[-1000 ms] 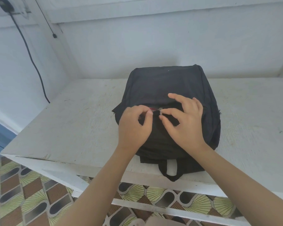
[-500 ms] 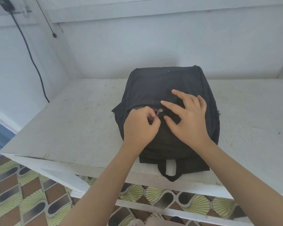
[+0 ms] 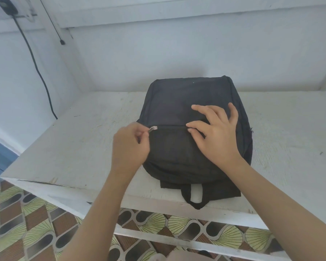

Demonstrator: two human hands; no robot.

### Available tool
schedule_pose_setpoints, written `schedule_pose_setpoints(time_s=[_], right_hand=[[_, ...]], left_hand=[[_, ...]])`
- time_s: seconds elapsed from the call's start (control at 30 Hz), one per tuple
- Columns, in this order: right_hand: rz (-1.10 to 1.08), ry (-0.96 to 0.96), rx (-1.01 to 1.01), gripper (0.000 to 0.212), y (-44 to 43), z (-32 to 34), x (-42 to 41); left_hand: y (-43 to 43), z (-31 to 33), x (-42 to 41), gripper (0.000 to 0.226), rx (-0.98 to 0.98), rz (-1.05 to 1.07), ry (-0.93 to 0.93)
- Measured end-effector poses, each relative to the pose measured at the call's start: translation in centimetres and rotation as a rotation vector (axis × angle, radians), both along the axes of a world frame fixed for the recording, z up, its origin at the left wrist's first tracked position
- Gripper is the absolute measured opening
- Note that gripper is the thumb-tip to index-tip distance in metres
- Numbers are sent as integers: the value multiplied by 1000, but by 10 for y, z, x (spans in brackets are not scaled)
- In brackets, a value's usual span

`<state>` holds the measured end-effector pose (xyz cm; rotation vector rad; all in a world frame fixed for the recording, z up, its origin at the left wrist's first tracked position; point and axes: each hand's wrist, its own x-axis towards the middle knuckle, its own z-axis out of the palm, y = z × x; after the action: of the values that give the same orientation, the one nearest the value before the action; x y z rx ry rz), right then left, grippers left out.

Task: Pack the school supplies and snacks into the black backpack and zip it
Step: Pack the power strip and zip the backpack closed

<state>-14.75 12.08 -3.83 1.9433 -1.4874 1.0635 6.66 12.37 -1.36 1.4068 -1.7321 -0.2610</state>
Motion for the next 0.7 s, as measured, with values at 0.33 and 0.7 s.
schedule_pose_setpoints(time_s=[0.33, 0.7], right_hand=[[44, -112, 178, 17, 7, 0, -9], [-72, -1192, 537, 44, 34, -11, -75]], left_hand=[[-34, -7, 14, 17, 31, 105, -170], [-41, -8, -42, 46, -40, -299, -431]])
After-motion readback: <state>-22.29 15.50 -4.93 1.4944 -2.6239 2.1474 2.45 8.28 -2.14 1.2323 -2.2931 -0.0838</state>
